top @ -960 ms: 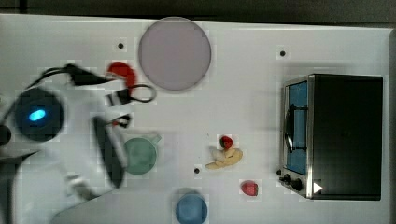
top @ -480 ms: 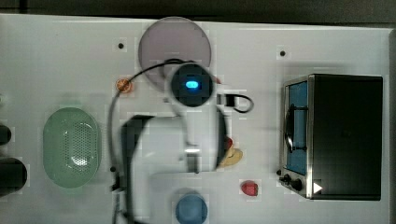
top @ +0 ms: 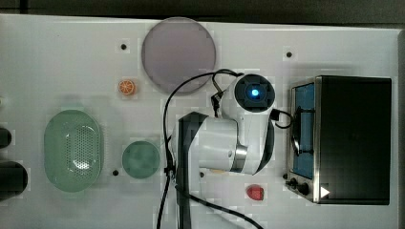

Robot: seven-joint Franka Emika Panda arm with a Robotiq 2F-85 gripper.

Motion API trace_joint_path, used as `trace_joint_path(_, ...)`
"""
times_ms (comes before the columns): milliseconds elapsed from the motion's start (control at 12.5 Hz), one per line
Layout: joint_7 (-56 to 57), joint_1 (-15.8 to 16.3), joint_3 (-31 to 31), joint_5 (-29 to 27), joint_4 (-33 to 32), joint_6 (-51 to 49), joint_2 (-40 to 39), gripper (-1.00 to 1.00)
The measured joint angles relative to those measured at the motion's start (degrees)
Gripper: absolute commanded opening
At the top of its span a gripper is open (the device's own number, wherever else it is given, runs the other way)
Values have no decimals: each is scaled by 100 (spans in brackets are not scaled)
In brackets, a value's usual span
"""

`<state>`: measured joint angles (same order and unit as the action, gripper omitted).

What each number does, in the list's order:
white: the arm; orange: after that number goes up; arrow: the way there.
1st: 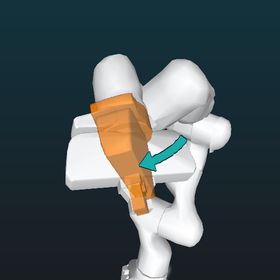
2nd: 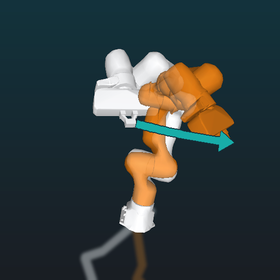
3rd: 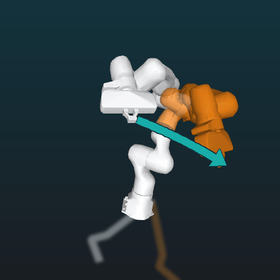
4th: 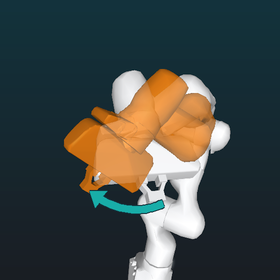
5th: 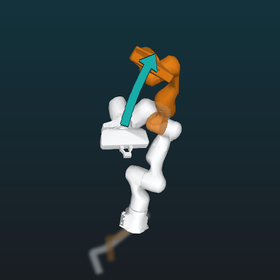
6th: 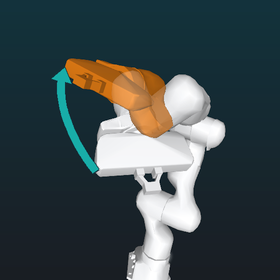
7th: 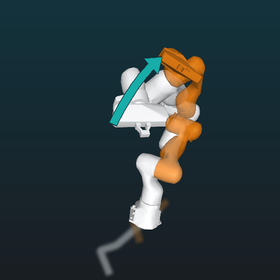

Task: Pick ketchup from strainer and place it on the table

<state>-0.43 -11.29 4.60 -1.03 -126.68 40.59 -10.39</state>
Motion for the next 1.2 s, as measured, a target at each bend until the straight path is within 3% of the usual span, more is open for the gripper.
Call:
trace_joint_path(240,2,13,116,71,-403,599,-415,99)
trace_joint_path(480,21,101,168,46,-571,585,-555,100)
trace_joint_path(720,21,124,331,36,-313,-176,-106,100)
trace_joint_path(1200,13,164,470,-16,1970,-2021,853,100)
